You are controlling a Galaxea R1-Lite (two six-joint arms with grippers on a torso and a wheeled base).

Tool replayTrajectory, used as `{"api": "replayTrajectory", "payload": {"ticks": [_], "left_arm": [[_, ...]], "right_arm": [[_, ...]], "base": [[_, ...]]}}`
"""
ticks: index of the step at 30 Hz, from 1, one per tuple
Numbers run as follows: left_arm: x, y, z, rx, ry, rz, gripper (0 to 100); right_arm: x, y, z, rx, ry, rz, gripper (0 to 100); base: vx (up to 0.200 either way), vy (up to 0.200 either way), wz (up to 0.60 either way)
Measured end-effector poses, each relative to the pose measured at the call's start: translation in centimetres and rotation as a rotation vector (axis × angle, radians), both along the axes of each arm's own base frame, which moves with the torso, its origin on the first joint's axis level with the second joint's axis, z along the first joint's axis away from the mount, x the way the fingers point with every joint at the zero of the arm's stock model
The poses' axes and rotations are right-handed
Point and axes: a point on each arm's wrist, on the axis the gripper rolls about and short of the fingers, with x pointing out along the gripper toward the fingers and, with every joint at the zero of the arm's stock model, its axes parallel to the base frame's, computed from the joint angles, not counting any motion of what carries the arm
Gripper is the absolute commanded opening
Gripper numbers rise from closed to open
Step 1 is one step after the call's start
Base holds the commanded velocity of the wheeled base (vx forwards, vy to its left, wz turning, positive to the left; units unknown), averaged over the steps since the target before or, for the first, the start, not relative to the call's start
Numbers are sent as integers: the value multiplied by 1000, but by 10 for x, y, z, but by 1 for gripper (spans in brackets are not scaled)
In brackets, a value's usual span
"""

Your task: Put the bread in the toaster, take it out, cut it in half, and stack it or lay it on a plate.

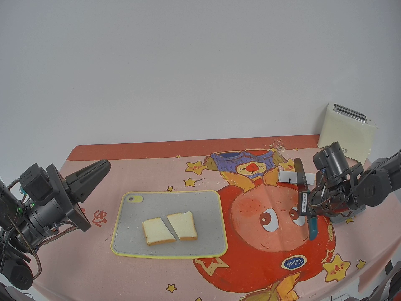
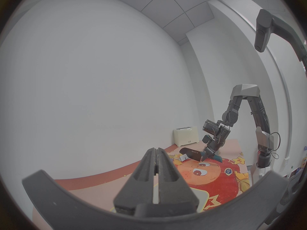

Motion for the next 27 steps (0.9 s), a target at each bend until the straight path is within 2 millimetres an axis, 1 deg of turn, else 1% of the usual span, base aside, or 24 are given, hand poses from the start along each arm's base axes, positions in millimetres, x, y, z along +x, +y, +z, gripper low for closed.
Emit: {"api": "replayTrajectory", "payload": {"ticks": [4,9,18,22,27], "left_arm": [[0,0,0,0,0,1,0],[0,0,0,0,0,0,0],[0,0,0,0,0,0,0],[0,0,-1,1,3,0,0],[-2,1,-3,4,15,0,0]], "right_arm": [[0,0,1,4,-10,0,100],[5,2,2,35,-63,-10,100],[4,2,-4,42,-78,-15,100],[3,2,-3,41,-80,-15,100],[2,1,2,27,-110,-27,100]], "base": [[0,0,0],[0,0,0],[0,0,0],[0,0,0],[0,0,0]]}}
